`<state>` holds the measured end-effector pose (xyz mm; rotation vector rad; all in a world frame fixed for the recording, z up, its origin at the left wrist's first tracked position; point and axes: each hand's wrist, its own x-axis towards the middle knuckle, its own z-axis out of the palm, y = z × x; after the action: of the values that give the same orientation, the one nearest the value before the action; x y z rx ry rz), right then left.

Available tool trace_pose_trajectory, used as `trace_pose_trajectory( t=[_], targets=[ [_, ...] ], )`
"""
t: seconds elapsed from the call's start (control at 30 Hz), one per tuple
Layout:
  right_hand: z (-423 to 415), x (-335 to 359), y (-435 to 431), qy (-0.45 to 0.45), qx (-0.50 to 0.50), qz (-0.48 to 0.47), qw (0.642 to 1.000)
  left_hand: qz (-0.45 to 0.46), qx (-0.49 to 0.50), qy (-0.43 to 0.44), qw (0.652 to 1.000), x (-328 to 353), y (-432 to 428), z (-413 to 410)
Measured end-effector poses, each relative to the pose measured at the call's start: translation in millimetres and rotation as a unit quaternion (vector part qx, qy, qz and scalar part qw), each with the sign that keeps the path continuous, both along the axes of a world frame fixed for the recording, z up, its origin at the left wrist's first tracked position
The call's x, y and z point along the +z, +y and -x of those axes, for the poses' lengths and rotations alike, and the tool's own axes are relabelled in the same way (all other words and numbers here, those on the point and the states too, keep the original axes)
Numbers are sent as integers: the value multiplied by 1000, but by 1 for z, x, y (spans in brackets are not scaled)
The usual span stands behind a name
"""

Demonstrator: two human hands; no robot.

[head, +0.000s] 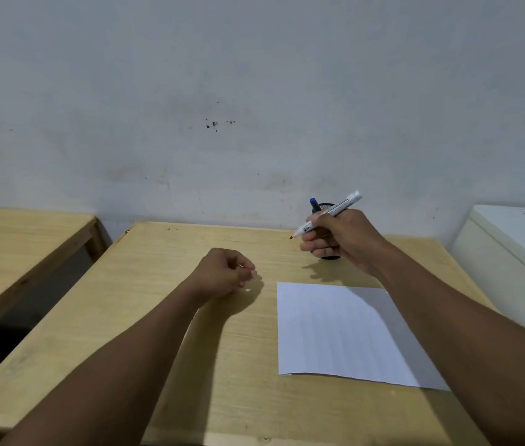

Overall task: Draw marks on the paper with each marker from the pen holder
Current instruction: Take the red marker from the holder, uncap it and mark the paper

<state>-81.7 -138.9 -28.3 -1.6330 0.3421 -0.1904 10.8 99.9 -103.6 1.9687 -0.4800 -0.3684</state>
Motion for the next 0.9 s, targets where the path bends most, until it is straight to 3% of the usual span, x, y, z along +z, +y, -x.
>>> trace_pose_trajectory(
  t=[0.07,0.17,0.33,0.47,0.9],
  targets=[
    [-2,-14,10,2,-7,3,1000,-74,-9,-82,994,-2,-10,5],
    [0,-41,24,-12,-32,11,999,-123,-29,-124,984,-9,-21,15],
    [-1,-79,36,-10,-106,-3,994,-151,-21,-157,976,-28,-25,22],
    [-2,-96,38,-25,-110,7,994,-138,4,-210,968,-38,-28,29],
    [-2,-109,39,-65,-90,121,986,-182,-25,-228,956,-37,-30,30]
  ],
)
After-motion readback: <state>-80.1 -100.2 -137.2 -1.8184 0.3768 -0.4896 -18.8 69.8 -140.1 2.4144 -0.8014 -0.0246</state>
